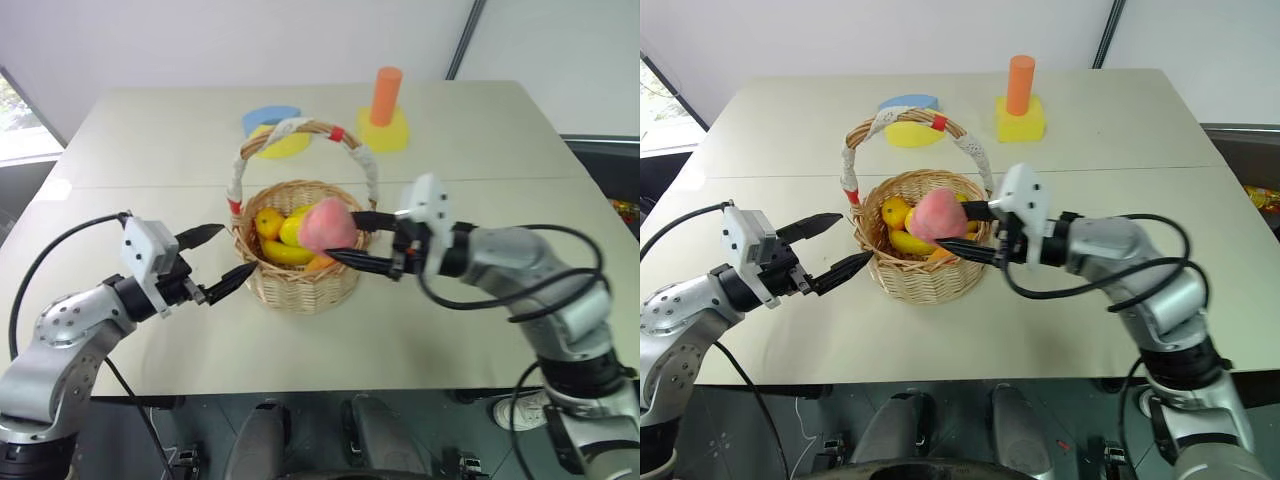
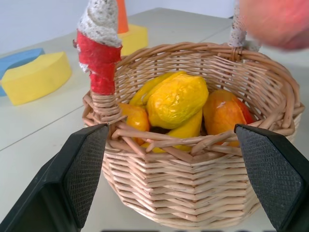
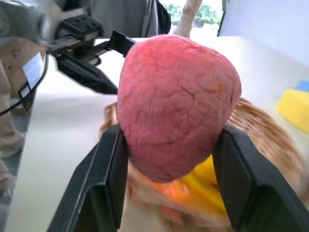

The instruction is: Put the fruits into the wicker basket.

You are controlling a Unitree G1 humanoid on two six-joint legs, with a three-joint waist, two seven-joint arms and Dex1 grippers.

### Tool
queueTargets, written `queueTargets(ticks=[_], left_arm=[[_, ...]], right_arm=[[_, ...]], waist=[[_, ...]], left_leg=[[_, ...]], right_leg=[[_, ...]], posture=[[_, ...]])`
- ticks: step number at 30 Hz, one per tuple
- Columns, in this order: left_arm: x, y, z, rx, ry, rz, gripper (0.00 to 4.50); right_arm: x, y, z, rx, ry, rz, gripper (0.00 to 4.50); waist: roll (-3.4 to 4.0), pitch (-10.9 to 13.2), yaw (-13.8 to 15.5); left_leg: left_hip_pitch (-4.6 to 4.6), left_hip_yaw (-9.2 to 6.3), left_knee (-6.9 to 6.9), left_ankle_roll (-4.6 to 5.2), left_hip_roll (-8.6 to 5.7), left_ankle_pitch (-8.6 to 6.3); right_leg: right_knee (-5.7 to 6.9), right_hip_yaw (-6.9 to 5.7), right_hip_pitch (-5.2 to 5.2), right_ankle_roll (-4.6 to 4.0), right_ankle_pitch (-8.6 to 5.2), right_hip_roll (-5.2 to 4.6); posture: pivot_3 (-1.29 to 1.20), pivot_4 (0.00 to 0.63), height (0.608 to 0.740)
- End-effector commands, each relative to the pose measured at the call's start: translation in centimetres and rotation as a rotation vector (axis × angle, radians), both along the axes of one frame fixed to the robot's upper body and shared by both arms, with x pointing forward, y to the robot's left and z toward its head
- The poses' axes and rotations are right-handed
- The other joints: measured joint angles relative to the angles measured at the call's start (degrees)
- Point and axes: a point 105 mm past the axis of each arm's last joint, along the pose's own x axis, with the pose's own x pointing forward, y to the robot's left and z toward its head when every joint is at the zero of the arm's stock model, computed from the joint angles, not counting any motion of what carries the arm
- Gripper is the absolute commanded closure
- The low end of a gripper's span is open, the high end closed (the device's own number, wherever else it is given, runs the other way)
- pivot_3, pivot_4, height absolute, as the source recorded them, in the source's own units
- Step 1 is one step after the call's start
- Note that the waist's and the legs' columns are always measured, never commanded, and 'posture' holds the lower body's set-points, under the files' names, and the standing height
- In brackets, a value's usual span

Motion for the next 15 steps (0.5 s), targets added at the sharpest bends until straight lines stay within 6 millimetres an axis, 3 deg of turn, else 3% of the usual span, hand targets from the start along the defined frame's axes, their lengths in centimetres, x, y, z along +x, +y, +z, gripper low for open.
queueTargets(ticks=[1,5,8,12,15], left_arm=[[-0.6,-0.6,0.9,-0.005,-0.047,-0.010,0.00],[-0.8,-1.0,0.9,-0.015,-0.046,-0.010,0.00],[-0.7,-1.2,0.9,-0.022,-0.046,-0.013,0.00],[-0.6,-1.3,1.0,-0.028,-0.047,-0.017,0.00],[-0.4,-1.2,1.0,-0.034,-0.045,-0.017,0.00]], right_arm=[[0.3,1.0,0.8,0.016,-0.054,-0.020,1.95],[0.1,0.9,1.5,0.030,-0.085,-0.008,0.06],[-0.4,-0.1,2.0,0.036,-0.099,0.011,0.02],[-2.1,-3.4,2.4,0.072,-0.010,0.065,0.02],[-0.8,-6.5,2.5,0.110,0.024,-0.064,0.02]], waist=[[0.00,0.00,0.03],[0.00,0.00,0.02],[0.00,0.00,-0.04],[0.00,0.00,0.18],[0.00,0.00,-0.05]], left_leg=[[-0.18,-0.02,0.02,0.00,0.00,0.00],[-0.36,-0.04,0.05,-0.01,-0.03,0.00],[-0.36,-0.05,0.05,0.00,-0.03,0.00],[-0.36,-0.08,0.05,0.01,-0.04,-0.01],[-0.34,-0.09,0.04,0.04,-0.03,-0.02]], right_leg=[[0.00,-0.02,-0.15,0.00,0.01,-0.01],[0.00,-0.05,-0.31,0.00,0.02,-0.06],[0.00,-0.07,-0.30,0.00,0.02,-0.05],[-0.09,-0.13,-0.22,0.00,0.02,-0.06],[-0.20,-0.15,-0.14,0.01,0.02,-0.05]], posture=[[0.00,0.150,0.740],[0.00,0.150,0.740],[0.00,0.150,0.740],[0.00,0.150,0.740],[0.00,0.150,0.740]])
